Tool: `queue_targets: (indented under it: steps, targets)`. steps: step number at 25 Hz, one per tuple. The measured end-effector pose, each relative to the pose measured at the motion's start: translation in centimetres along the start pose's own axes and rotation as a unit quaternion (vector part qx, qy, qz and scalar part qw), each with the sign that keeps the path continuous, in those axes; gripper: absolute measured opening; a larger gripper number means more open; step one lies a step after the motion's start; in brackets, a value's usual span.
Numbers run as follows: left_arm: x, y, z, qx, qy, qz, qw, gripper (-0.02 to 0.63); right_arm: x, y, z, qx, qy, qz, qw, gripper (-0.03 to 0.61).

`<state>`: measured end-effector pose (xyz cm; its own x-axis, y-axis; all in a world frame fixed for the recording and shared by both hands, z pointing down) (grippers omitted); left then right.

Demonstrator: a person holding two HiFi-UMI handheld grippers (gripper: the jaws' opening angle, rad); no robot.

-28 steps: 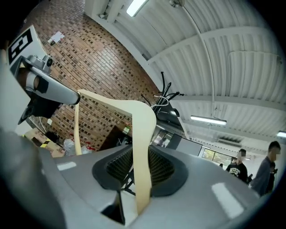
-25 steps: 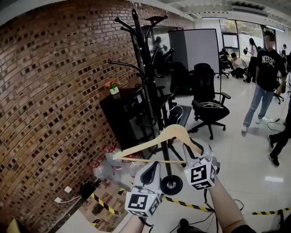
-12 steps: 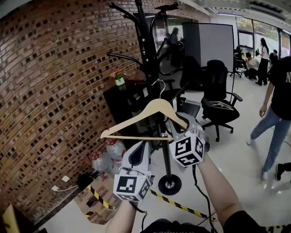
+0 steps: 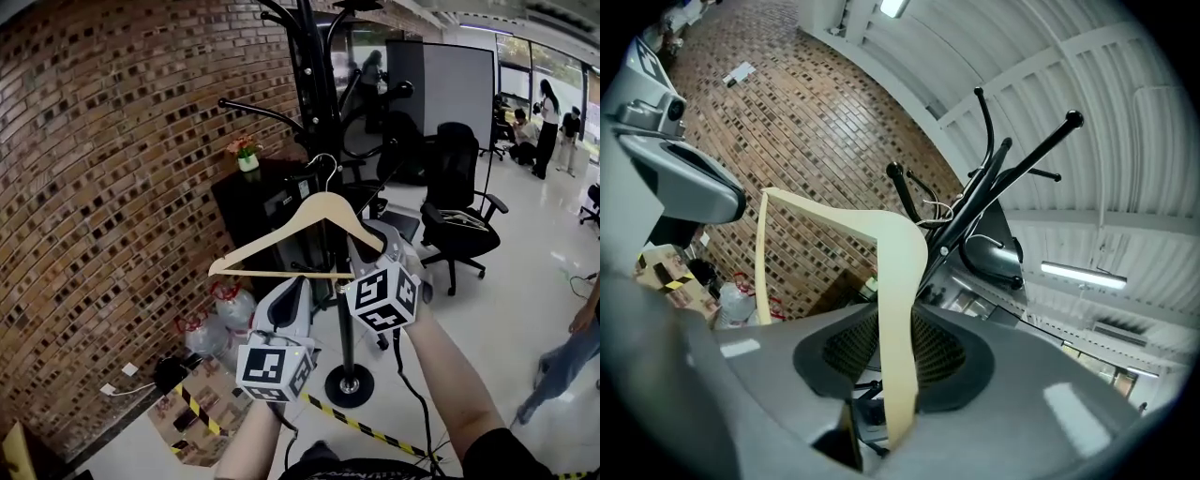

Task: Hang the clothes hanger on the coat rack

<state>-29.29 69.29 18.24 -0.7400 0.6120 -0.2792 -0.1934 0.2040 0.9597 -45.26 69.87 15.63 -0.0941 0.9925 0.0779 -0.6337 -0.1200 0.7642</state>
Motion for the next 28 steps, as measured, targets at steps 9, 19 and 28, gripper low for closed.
queue_targets:
  steps: [9,19,28]
  targets:
    - [4.7,2.5,3.2,-0.012,0.050,0.011,0.9986,0.005,1.8,0.2,0.4,-0.011,0.036,0.021,0.999,0.106]
    - [6.4,5.2,4.2,-0.030,0.088,0.025,0.9954,0.005,1.9,1.4,2.5,-0.023,0.062,0.024,0.998,0.110]
    - [6.8,6.7,4.3,-0.036,0.101,0.034,0.9937,0.005,1.7,1.5,3.3,-0.035,0.078,0.004,0.996,0.114]
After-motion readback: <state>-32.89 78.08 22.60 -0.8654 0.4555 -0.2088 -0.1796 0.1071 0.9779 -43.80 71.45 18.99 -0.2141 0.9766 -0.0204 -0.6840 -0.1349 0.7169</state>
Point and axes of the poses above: the fingertips, and each gripper's own axes: x forward along the fingers, z to its left, y out of its underside, the point moved 6 cm from there along -x, backward along the fingers, and after that the axes turned 9 degrees about -y, right-handed, at the moved point
